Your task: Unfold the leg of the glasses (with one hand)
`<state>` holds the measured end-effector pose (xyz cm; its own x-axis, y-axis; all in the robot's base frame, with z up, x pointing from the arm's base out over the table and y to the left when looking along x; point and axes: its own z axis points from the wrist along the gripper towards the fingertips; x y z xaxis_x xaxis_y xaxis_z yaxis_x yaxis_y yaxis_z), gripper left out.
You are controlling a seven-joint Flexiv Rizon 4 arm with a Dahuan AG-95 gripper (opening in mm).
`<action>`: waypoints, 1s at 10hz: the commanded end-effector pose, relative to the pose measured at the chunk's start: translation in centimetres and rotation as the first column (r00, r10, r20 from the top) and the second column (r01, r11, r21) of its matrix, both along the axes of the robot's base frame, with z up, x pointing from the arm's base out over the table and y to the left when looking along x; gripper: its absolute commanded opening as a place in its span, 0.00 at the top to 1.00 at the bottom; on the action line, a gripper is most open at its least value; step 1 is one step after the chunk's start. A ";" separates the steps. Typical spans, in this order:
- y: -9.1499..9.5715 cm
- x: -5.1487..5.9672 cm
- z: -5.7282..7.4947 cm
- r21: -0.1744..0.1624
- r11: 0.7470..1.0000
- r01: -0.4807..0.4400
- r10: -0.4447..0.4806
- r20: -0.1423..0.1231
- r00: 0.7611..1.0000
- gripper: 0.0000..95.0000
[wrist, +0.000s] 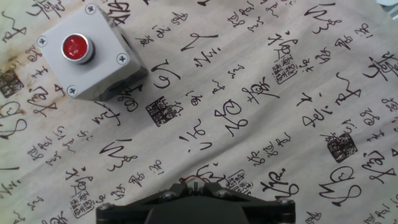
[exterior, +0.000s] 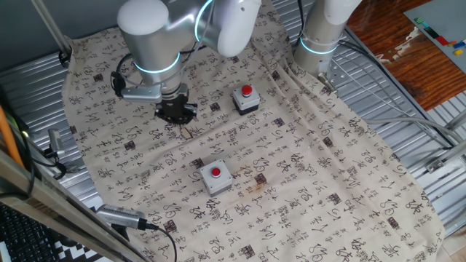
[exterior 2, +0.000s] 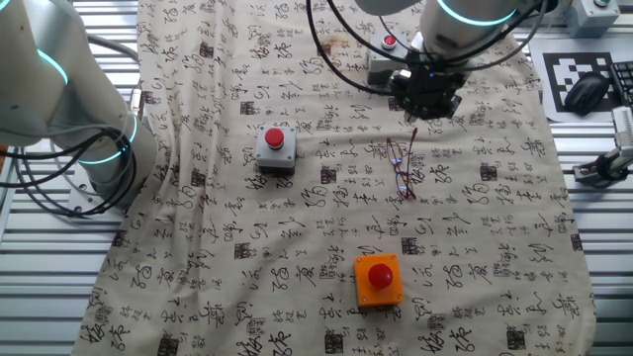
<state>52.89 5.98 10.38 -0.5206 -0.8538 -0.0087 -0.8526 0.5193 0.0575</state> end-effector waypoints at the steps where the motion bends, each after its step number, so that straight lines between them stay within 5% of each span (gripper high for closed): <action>1: 0.1 0.2 -0.7 -0.005 1.000 0.003 -0.003 0.006 1.000 1.00; 10: -0.1 0.3 -1.4 -0.064 0.998 -0.018 0.019 0.007 1.000 1.00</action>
